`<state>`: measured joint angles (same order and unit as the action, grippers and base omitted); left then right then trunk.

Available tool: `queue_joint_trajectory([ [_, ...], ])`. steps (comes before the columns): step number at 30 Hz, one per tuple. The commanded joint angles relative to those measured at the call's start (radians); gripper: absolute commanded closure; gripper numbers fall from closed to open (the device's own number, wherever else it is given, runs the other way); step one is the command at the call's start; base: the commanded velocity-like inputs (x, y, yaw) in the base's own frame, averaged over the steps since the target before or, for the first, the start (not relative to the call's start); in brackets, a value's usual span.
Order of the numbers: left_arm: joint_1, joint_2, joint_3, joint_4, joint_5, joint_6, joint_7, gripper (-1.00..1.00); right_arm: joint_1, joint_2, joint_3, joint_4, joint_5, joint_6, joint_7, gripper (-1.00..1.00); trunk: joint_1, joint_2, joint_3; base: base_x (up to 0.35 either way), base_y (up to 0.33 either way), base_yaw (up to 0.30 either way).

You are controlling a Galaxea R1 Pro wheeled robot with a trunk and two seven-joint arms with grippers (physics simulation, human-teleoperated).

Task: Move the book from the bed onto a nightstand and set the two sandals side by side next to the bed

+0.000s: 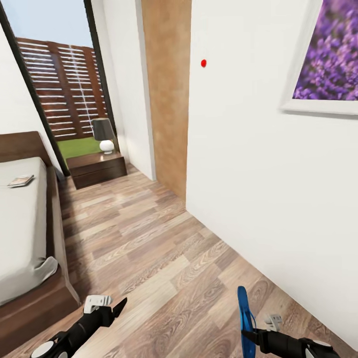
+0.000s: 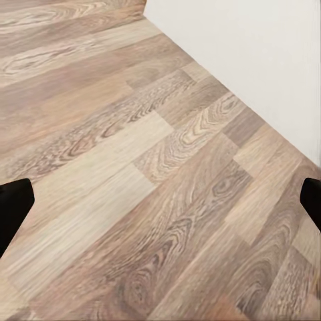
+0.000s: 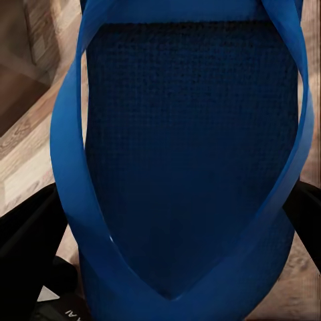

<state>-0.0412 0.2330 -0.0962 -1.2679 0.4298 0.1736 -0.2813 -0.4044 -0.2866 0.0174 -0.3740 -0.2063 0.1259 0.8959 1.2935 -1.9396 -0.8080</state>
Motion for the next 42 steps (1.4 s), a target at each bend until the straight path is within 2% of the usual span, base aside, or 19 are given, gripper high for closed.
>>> queue_joint_trajectory([
  [1, 0.0, 0.0, 0.0, -0.001, 0.011, 0.007, -0.001, -1.0, -0.001, 0.0, 0.002, 0.0, -0.01, 0.011, 0.003, 1.0, 0.0, 0.0, 0.0, 0.0, 0.0, -0.245],
  [12, 0.0, 0.0, 0.0, 0.001, 0.01, 0.007, -0.001, -1.0, -0.001, -0.001, 0.002, 0.0, -0.01, 0.011, 0.003, 1.0, 0.0, 0.0, 0.0, 0.0, 0.0, -0.126],
  [30, 0.0, 0.0, -0.001, 0.001, 0.01, 0.007, -0.001, -1.0, -0.001, 0.0, 0.002, 0.0, -0.01, 0.011, 0.003, 1.0, 0.0, 0.0, 0.0, 0.0, 0.0, -0.278],
  [35, 0.0, 0.0, -0.021, 0.001, 0.01, 0.007, -0.001, -1.0, -0.001, 0.0, 0.002, 0.0, -0.01, 0.011, 0.003, 1.0, 0.0, 0.0, 0.0, 0.0, 0.0, -0.282],
  [42, 0.0, 0.0, -0.026, 0.001, 0.01, 0.007, -0.001, -1.0, -0.001, 0.0, 0.002, 0.0, -0.01, 0.011, 0.003, 1.0, 0.0, 0.0, 0.0, 0.0, 0.0, -0.282],
])
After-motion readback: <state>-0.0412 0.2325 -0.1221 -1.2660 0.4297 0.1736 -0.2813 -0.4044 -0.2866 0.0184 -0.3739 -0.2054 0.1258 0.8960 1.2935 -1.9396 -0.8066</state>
